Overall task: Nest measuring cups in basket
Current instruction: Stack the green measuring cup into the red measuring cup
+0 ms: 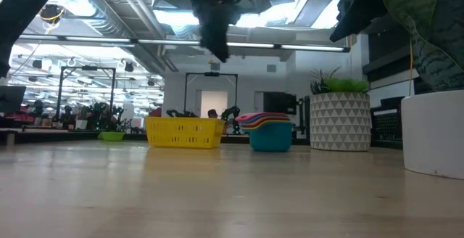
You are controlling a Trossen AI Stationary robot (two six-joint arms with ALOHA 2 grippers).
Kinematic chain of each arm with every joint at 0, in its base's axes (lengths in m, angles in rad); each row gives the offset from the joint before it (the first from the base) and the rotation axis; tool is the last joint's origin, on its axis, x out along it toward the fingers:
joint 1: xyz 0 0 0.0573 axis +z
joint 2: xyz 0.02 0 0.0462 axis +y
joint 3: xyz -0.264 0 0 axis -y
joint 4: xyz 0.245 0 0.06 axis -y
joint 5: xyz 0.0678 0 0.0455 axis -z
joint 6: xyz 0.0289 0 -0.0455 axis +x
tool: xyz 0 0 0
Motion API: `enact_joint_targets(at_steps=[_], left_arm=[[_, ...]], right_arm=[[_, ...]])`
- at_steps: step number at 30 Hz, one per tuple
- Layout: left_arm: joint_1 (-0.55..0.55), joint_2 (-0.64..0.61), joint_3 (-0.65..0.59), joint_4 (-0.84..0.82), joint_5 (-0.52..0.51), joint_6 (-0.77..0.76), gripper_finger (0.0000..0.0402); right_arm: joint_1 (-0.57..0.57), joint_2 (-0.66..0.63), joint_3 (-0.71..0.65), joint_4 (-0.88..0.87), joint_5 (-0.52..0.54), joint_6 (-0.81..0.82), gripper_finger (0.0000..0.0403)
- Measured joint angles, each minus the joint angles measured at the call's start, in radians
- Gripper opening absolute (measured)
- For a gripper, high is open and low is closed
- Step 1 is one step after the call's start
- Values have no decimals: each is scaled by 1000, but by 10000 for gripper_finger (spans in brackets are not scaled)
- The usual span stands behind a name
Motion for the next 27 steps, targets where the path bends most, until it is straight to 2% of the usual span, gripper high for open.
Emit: enact_joint_targets(at_steps=[6,13,19,27], left_arm=[[148,-4,27,-157,-2,14,134],[304,-7,-24,-193,0,33,134],[408,-7,-156,-188,-1,-9,134],[475,-6,-421,-136,-22,-42,134]], right_arm=[[0,0,0,0,0,-1,87],[0,0,0,0,0,-2,87],[0,0,0,0,0,-3,87],[0,0,0,0,0,-6,87]])
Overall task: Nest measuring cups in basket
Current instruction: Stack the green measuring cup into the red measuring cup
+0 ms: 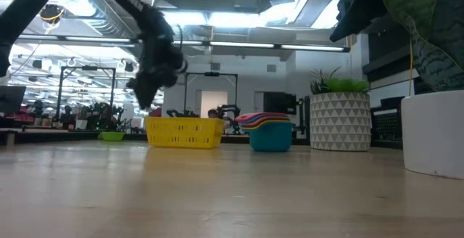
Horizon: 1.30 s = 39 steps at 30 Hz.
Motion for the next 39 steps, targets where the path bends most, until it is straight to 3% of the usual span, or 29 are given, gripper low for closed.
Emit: enact_joint_targets(at_steps=[8,21,25,39], left_arm=[[23,1,-184,119,-162,-74,133],[28,1,-311,293,-213,-173,133],[28,1,-329,295,-275,-180,133],[25,1,-329,270,-275,-198,134]], right_arm=[[0,0,0,0,0,0,87],[0,0,0,1,0,0,87],[0,0,0,1,0,0,87],[0,0,0,23,0,-1,87]])
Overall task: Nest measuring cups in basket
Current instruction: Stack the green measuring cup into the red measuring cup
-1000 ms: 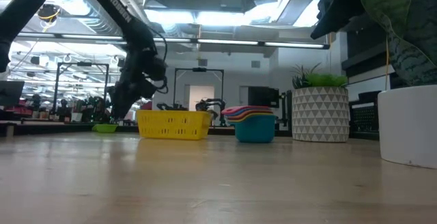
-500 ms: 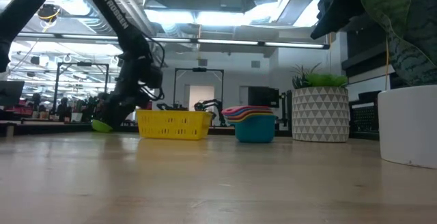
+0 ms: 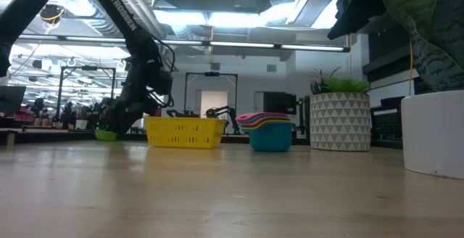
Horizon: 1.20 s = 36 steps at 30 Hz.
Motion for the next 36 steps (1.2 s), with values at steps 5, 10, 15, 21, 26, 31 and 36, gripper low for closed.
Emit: enact_joint_targets(at_steps=[5,10,15,21,26,31,36], left_arm=[[0,0,0,-27,-9,-2,134],[0,0,0,-24,-30,-5,134],[0,0,0,-20,-43,-60,123],[0,0,0,-20,-43,-64,65],[0,0,0,-32,-42,-69,11],[-1,0,0,-30,-41,-63,10],[-25,-12,0,-37,-47,-22,4]], right_arm=[[0,0,0,0,0,0,87],[0,0,0,0,0,0,87],[0,0,0,0,0,0,87],[0,0,0,0,0,0,87],[0,0,0,-1,0,0,87],[0,0,0,-1,0,0,87],[0,0,0,-1,0,0,87]])
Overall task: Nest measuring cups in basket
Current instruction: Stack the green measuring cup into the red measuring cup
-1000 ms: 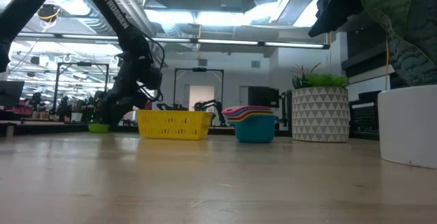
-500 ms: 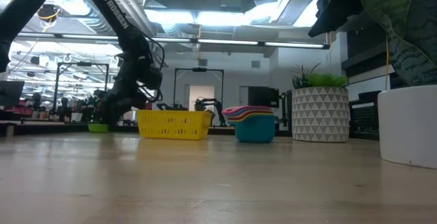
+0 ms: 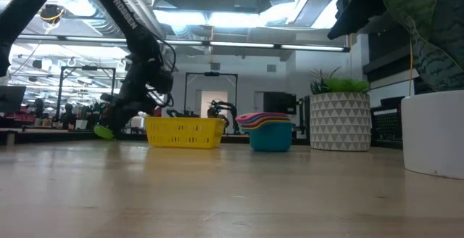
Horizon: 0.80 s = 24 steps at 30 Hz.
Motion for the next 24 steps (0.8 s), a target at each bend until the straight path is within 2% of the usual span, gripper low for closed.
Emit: enact_joint_targets(at_steps=[7,12,16,24], left_arm=[[-65,-108,14,-9,26,25,0],[-132,-232,21,-13,152,24,2],[-219,-336,21,-15,231,1,2],[-457,-502,22,-21,238,-122,1]], right_arm=[[0,0,0,0,0,4,87],[0,0,0,0,0,5,87],[0,0,0,1,0,7,87],[0,0,0,2,0,56,87]])
